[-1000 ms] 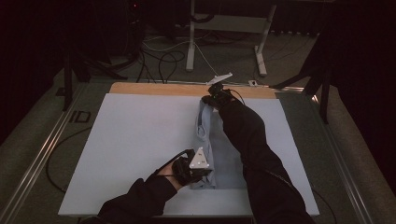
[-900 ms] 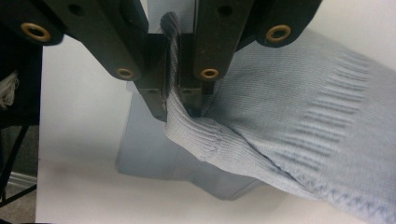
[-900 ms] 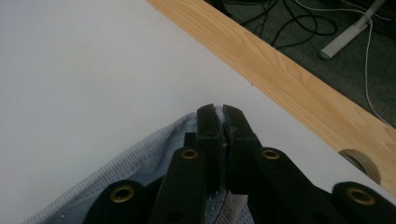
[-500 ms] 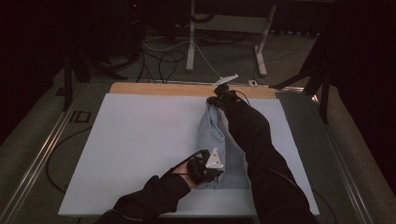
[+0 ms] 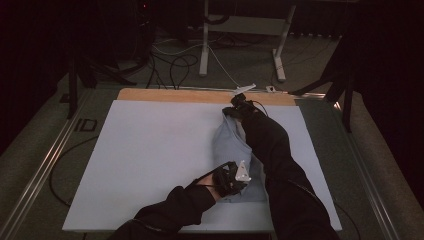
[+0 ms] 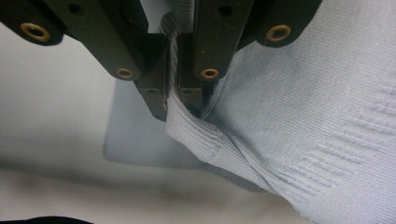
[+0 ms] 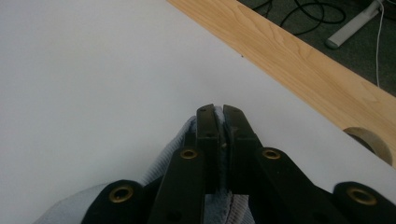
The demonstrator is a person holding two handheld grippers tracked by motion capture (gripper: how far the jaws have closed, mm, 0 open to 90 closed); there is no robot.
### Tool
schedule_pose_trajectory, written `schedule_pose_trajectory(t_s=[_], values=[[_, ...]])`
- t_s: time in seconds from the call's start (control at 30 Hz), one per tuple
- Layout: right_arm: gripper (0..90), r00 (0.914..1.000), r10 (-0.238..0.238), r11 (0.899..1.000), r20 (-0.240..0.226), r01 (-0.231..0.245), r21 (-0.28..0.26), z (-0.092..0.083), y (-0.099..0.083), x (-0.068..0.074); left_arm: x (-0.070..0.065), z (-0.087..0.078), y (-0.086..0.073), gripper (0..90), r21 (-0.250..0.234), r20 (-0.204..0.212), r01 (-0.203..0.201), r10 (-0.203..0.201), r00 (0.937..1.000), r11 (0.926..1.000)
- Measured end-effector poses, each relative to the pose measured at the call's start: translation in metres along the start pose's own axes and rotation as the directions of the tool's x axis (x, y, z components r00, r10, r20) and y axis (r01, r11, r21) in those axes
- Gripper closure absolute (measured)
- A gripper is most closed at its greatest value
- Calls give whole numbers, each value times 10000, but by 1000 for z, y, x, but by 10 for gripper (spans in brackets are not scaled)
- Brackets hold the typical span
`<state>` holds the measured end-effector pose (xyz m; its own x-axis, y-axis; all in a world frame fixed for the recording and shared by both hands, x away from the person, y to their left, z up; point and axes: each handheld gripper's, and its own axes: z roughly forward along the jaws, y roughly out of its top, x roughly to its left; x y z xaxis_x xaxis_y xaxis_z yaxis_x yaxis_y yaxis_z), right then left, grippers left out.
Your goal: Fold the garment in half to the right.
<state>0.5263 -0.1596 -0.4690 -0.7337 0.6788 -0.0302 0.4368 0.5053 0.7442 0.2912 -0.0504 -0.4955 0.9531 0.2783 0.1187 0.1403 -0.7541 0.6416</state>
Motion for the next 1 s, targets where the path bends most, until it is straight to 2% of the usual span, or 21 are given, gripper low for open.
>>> schedule_pose_trajectory(t_s=[0.27,0.33,0.37,0.47,0.53,0.6,0.67,0.7,0.8,0.9,1.0], values=[[856,9998,184,9998,19,-184,80,1,-8,-7,1,12,5,867,142,103,23,-25,9999,9999],[828,9997,252,9997,58,-253,53,-1,-12,-10,1,14,5,866,161,151,18,-20,9999,9999],[772,9994,338,9994,89,-338,9,-2,-14,-11,1,15,5,866,199,169,6,-9,9999,9998],[507,9983,492,9988,321,-492,-18,-7,-18,-15,-1,18,6,865,253,247,-33,27,9997,9997],[371,9975,564,9984,418,-563,-17,-12,-20,-16,-2,19,7,864,341,283,-63,54,9996,9994],[240,9959,819,9966,386,-816,-92,-16,-22,-20,-1,21,8,864,384,312,-64,52,9995,9992],[146,9942,1056,9941,197,-1051,-259,-21,-24,-23,-2,21,9,862,389,366,-40,26,9993,9992],[115,9936,1132,9930,-20,-1132,-335,-24,-26,-25,-2,22,10,861,393,409,-22,6,9992,9992],[97,9875,1524,9854,-406,-1549,-705,-34,-29,-29,-6,21,12,838,312,592,-71,52,9982,9995],[97,9864,1611,9839,-327,-1632,-727,-40,-31,-30,-9,24,16,823,389,673,-147,120,9977,9991],[97,9879,1513,9860,-349,-1533,-657,-43,-31,-28,-12,27,20,786,382,932,-182,145,9955,9991]])
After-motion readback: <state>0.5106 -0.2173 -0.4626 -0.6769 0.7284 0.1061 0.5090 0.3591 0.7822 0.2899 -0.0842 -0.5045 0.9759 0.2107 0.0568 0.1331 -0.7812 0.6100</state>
